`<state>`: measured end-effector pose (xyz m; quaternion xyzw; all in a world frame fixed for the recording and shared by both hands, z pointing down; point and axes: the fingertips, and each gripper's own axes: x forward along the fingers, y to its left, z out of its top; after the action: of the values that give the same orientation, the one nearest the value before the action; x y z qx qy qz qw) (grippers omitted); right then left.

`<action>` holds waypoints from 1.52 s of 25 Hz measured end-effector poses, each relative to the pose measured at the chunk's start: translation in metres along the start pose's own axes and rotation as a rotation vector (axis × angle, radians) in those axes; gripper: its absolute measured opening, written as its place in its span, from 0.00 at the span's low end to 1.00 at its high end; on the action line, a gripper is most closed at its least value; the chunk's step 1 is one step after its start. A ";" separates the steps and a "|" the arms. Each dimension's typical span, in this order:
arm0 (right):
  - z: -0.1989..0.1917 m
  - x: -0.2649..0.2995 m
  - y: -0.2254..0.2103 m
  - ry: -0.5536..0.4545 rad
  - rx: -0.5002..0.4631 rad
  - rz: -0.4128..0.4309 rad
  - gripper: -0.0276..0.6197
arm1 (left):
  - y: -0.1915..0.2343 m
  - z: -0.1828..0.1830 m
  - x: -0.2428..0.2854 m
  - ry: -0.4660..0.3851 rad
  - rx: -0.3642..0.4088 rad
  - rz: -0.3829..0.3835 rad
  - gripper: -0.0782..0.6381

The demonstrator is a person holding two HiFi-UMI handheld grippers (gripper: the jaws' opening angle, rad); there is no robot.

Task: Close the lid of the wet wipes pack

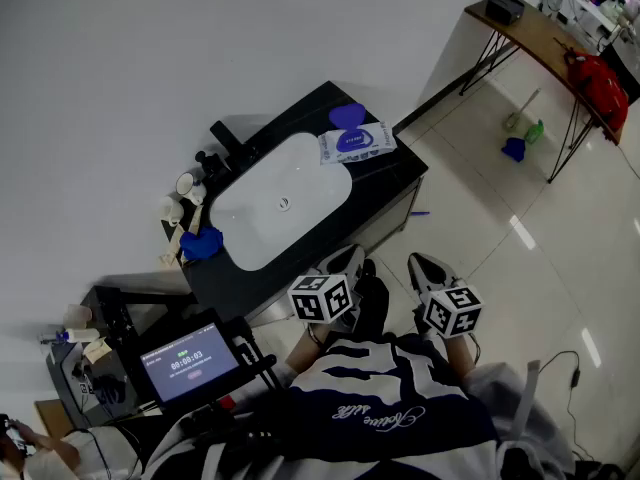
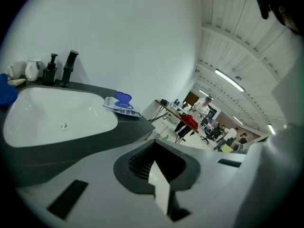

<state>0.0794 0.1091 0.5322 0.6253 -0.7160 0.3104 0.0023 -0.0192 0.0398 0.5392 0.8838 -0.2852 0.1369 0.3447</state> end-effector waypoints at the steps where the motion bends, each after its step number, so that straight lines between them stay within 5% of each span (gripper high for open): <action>1: 0.007 0.009 -0.001 -0.006 0.004 -0.007 0.04 | 0.007 0.011 0.006 0.005 0.026 -0.006 0.11; 5: 0.038 0.055 -0.006 -0.020 0.022 -0.033 0.04 | 0.043 0.053 0.038 0.033 0.109 -0.010 0.11; 12: 0.089 0.116 -0.028 -0.042 0.046 -0.114 0.04 | 0.115 0.108 0.101 0.061 0.037 0.013 0.11; 19: 0.094 0.136 -0.061 0.025 0.055 -0.200 0.04 | 0.163 0.127 0.155 0.080 0.022 0.062 0.11; 29: 0.112 0.194 -0.066 0.131 -0.009 -0.124 0.04 | 0.202 0.114 0.206 0.145 -0.014 0.141 0.11; 38: 0.138 0.263 -0.089 0.193 -0.097 -0.019 0.04 | 0.212 0.104 0.215 0.155 -0.144 0.174 0.11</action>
<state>0.1545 -0.1894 0.5630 0.5982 -0.7207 0.3342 0.1046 0.0305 -0.2469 0.6704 0.8156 -0.3425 0.2132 0.4149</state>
